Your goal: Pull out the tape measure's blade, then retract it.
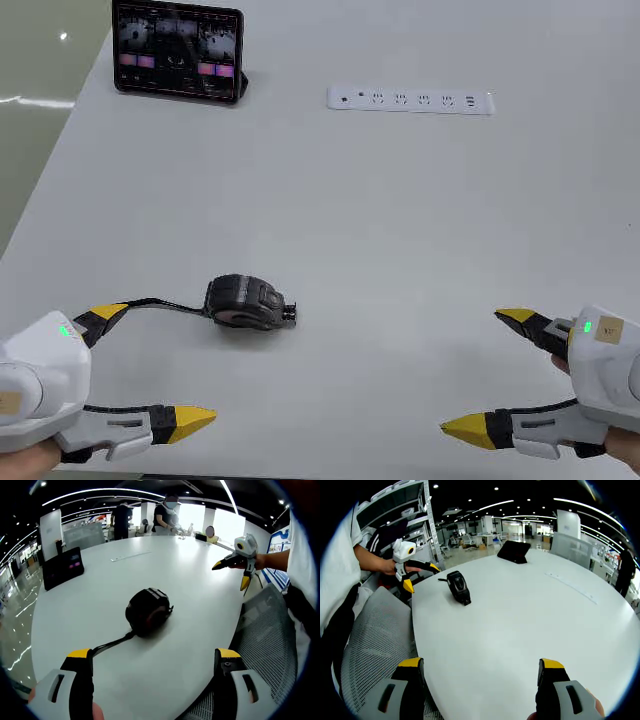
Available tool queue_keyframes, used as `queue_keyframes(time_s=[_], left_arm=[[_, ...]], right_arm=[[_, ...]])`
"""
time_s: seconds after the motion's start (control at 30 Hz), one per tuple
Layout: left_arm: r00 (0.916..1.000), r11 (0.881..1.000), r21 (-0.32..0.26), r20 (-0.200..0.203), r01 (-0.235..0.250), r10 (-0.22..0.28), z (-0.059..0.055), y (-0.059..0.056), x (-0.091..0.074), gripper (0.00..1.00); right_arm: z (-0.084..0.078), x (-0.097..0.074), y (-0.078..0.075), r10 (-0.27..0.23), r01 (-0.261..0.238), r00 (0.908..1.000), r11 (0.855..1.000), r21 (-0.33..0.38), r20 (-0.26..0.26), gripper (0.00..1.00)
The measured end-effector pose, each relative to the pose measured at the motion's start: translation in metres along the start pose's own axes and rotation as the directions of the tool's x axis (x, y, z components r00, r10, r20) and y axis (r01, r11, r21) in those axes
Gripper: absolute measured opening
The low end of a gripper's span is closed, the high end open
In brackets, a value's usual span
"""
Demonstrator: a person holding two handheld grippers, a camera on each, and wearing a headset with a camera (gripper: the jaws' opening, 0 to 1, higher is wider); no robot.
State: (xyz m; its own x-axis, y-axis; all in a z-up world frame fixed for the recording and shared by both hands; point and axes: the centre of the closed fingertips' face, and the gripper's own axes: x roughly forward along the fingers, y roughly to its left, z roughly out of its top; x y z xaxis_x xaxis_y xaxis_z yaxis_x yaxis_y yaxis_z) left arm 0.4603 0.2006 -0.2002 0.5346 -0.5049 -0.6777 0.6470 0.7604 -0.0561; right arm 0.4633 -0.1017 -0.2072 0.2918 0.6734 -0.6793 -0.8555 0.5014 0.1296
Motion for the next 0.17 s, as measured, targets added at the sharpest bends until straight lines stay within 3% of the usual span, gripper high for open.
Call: queue_keyframes(time_s=[0.17], left_arm=[[0.9999, 1.000, -0.012, -0.002, 0.011, -0.011, -0.0018, -0.0019, -0.0005, 0.99]], right_arm=[[-0.0054, -0.0022, 0.0001, -0.001, 0.001, 1.0000, 1.000, 0.004, -0.009, 0.94]])
